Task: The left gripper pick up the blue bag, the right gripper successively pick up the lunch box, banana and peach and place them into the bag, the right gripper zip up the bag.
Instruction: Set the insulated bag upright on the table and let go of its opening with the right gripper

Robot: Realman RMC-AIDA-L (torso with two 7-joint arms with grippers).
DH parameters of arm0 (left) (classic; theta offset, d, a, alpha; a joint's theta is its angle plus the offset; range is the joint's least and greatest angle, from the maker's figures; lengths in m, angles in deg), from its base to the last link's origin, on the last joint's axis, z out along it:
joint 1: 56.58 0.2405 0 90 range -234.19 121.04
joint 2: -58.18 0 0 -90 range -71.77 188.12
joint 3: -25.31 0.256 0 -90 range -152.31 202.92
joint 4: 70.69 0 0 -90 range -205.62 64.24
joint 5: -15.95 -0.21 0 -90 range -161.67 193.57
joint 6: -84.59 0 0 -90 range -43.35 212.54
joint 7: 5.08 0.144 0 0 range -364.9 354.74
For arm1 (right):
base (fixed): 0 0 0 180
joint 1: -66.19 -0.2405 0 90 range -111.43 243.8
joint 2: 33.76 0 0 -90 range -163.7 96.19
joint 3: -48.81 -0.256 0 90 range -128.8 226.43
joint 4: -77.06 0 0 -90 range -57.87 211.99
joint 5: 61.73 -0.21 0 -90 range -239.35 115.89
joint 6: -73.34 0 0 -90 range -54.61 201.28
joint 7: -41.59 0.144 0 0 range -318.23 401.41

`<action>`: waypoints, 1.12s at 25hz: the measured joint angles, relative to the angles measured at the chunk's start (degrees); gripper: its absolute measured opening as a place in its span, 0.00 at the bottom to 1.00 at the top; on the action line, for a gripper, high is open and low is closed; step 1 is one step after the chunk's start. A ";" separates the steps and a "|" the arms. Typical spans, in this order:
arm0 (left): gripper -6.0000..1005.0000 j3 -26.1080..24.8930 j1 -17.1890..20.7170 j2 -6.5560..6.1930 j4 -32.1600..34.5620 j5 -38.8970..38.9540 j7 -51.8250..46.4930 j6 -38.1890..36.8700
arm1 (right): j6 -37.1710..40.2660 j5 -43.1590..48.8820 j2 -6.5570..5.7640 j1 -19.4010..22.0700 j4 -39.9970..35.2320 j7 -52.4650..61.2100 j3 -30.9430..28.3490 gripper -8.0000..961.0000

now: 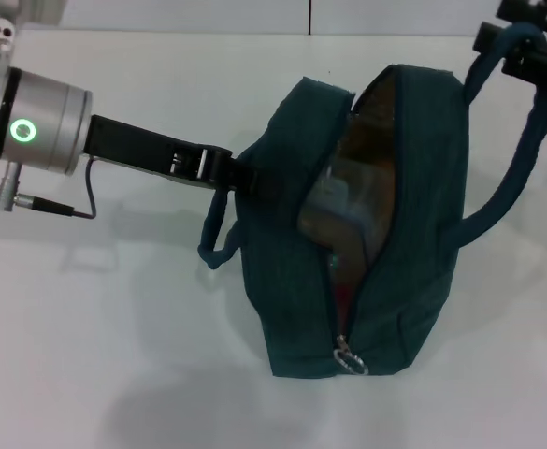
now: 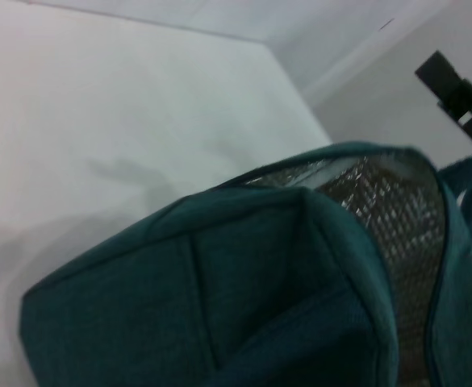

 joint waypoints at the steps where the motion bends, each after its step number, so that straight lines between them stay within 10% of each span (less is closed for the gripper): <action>1: 0.04 -0.21 0.03 -0.14 -0.87 0.49 0.50 0.06 | 0.66 -0.28 0.08 0.04 -0.64 0.14 0.07 0.66; 15: 0.04 -1.41 0.23 0.19 -6.48 0.92 4.58 0.37 | -1.72 15.98 -0.37 -1.04 -0.48 13.11 1.32 0.64; 28: 0.05 -1.39 0.24 0.23 -6.52 0.89 4.57 0.36 | 9.08 18.04 -0.59 6.79 -8.15 16.56 -5.66 0.62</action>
